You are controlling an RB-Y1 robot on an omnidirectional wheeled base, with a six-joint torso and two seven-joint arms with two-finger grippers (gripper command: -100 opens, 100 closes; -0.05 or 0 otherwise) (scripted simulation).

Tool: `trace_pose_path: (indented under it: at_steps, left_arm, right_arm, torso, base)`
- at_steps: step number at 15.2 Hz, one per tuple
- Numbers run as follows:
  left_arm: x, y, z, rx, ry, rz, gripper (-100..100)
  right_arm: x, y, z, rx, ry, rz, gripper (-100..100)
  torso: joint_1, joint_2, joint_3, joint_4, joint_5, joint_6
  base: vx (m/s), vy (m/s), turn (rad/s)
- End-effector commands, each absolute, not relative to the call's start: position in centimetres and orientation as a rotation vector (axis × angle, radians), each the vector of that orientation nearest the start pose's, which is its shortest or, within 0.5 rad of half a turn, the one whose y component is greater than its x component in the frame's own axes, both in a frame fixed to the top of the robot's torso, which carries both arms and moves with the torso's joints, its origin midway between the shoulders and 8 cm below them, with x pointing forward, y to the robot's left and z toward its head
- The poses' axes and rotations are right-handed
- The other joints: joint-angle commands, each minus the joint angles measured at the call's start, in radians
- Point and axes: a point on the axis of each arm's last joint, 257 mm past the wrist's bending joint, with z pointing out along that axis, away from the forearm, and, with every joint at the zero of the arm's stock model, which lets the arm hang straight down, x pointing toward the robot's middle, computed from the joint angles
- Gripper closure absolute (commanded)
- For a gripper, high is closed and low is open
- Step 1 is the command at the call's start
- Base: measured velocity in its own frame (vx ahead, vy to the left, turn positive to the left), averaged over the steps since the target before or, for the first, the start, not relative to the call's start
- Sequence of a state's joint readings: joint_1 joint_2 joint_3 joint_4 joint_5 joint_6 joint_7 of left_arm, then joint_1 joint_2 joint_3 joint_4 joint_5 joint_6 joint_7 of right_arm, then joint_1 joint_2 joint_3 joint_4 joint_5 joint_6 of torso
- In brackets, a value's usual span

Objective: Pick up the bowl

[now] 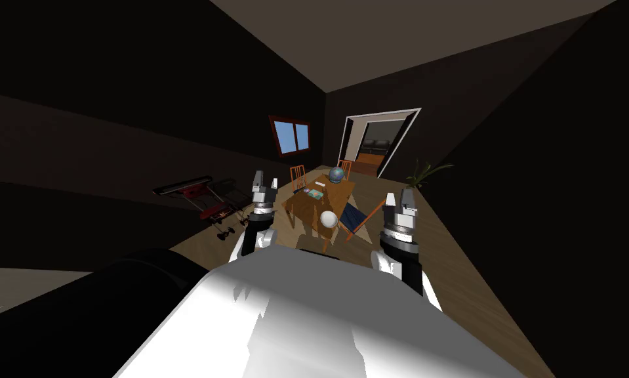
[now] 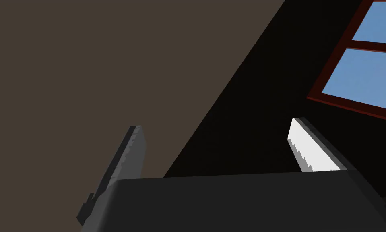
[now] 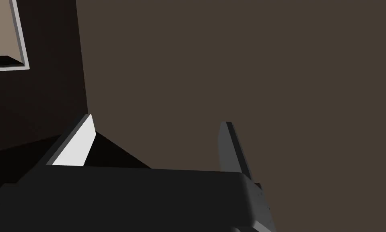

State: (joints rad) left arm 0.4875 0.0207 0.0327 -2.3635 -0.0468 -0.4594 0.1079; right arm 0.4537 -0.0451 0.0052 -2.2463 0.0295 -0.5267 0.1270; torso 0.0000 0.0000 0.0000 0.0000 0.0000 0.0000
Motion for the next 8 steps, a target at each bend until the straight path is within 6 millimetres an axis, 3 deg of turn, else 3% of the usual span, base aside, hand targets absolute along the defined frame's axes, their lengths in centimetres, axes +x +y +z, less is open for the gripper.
trace_pose_path:
  at_steps: [1, 3, 8]
  left_arm:
    - [33.3, 27.7, 5.8, -0.606, 0.591, -1.357, 0]
    - [33.3, 27.7, 5.8, -0.606, 0.591, -1.357, 0]
    - [33.3, 27.7, 5.8, -0.606, 0.591, -1.357, 0]
  right_arm:
    - [35.6, -25.8, 2.1, 0.500, 0.719, 1.187, -100]
    - [36.0, -25.4, 1.6, 0.484, 0.748, 1.181, -100]
    - [37.9, -23.4, -2.2, 0.405, 0.910, 1.134, -100]
  torso:
    - [0.000, 0.000, 0.000, 0.000, 0.000, 0.000]
    - [0.001, 0.001, 0.000, 0.000, 0.000, 0.000]
    - [0.003, 0.002, 0.001, 0.000, 0.001, 0.000]
  base:
    - [-0.006, 0.012, 0.071]
    - [-0.019, 0.029, 0.106]
    - [-0.027, 0.045, 0.115]
